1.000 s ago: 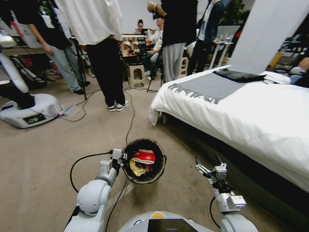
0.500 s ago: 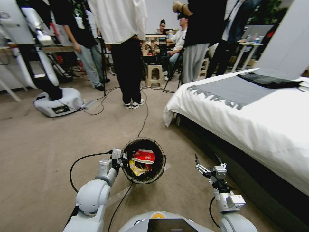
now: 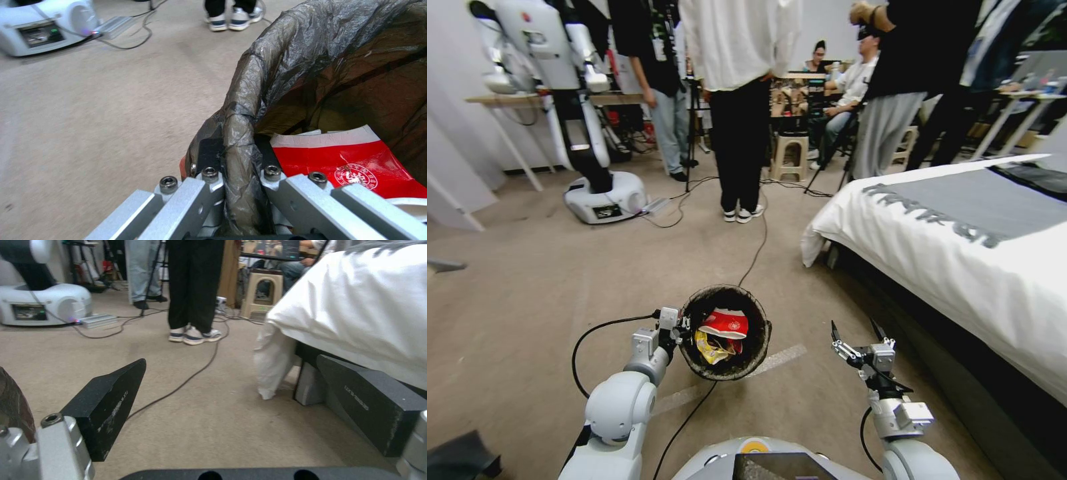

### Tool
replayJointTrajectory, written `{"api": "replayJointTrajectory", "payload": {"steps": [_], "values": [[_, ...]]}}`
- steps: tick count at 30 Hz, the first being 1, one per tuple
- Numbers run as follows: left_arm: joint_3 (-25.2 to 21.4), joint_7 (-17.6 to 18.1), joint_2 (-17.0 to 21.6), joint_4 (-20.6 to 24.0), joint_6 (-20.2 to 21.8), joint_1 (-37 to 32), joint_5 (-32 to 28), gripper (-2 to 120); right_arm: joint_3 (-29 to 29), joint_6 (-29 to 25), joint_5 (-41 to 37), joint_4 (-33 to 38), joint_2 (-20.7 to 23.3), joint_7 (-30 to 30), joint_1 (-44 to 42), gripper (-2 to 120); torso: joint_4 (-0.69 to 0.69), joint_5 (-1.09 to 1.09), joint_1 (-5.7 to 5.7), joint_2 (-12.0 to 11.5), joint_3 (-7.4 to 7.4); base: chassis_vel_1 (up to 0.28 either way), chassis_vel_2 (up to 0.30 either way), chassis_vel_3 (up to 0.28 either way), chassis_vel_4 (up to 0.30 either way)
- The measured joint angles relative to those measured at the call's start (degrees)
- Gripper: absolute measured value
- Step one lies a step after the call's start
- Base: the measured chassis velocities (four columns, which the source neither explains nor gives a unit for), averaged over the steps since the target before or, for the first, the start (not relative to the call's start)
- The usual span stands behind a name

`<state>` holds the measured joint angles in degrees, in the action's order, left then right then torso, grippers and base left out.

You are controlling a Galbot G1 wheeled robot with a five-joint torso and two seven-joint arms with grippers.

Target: Pick up the trash bin, then pick up the garbage from the floor and place it into the trash bin.

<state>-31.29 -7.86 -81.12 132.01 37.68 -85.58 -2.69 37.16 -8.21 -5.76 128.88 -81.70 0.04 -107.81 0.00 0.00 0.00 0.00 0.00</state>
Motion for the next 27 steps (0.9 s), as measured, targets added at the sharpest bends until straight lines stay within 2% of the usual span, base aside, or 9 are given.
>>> {"api": "replayJointTrajectory", "payload": {"steps": [27], "values": [[0.06,0.15,-0.14,-0.42,-0.09,0.11,0.04,1,0.29,-0.16,-0.35,-0.65,-0.07,-0.03,0.15,100,0.00,0.00,0.00,0.00,0.00,0.089,0.079,0.088,0.084]]}}
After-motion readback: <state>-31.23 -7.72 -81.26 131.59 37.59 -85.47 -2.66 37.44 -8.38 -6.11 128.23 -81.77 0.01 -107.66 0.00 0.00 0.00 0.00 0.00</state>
